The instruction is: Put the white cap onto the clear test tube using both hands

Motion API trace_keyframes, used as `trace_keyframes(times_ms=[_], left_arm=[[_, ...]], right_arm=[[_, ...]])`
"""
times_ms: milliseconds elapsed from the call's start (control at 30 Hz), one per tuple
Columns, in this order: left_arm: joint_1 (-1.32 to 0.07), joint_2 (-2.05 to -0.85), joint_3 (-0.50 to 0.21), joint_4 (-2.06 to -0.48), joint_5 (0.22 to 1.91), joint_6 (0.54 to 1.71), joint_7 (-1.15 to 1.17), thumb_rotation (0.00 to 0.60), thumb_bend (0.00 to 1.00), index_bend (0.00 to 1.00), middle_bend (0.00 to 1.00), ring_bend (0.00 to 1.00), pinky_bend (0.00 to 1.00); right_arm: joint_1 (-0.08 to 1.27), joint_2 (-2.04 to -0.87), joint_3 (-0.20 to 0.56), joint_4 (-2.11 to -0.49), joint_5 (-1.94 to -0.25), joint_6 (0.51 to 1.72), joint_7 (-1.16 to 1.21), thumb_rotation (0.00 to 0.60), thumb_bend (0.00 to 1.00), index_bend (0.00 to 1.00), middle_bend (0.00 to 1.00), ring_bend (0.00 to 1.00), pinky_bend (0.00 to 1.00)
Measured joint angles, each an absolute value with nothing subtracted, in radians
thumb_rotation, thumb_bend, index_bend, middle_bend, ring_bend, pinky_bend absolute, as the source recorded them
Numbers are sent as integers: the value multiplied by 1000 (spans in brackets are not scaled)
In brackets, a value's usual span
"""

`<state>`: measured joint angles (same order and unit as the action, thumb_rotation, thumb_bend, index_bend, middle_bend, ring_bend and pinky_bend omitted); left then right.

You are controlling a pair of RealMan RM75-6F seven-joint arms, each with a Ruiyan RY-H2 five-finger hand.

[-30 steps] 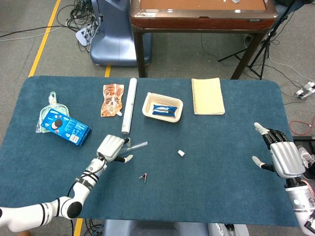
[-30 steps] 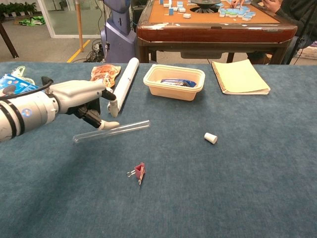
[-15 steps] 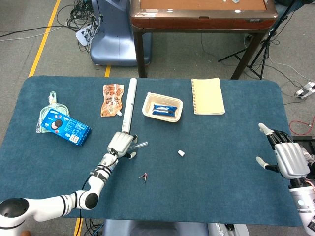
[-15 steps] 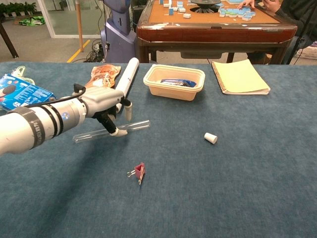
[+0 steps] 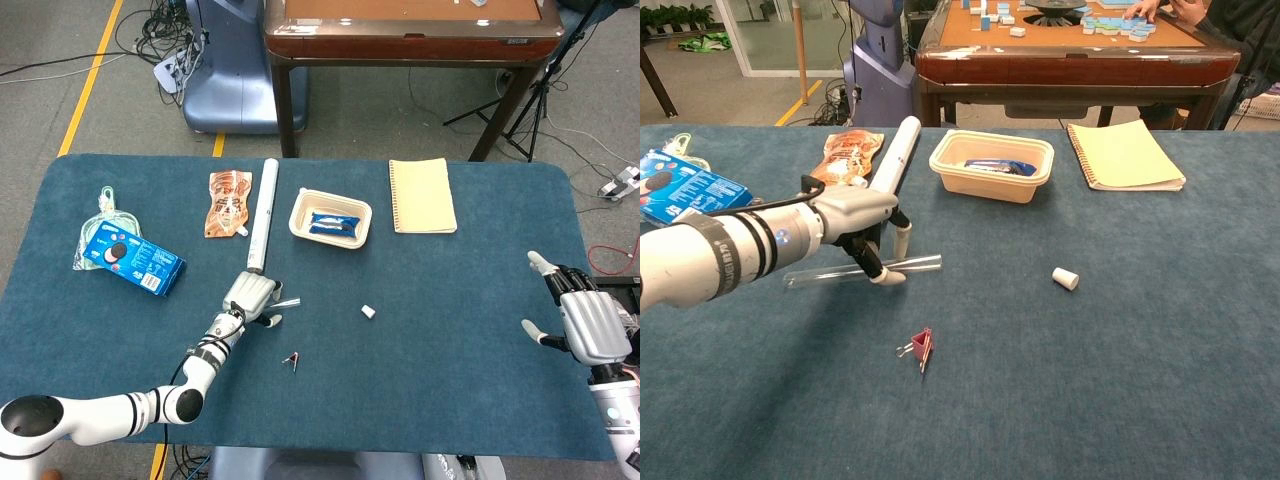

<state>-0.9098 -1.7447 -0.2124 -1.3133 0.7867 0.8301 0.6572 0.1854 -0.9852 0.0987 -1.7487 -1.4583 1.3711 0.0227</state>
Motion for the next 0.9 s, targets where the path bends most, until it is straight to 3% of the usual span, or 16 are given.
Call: trace_keyframes(times_ms=[600,900], left_arm=[[-908,-1700,-138,-1386,778,905,701,583,217,491,1000,1000,1000],[-912,-1710,-130,-1358,750,902,699,599,218,510,1000,1000,1000]], right_arm=[[175,-977,90,-1766,-1468,1380,22,600,202,67,222,183,205],[171,-973,88,-1771,-1466,1382,18,600,203,67,222,183,205]])
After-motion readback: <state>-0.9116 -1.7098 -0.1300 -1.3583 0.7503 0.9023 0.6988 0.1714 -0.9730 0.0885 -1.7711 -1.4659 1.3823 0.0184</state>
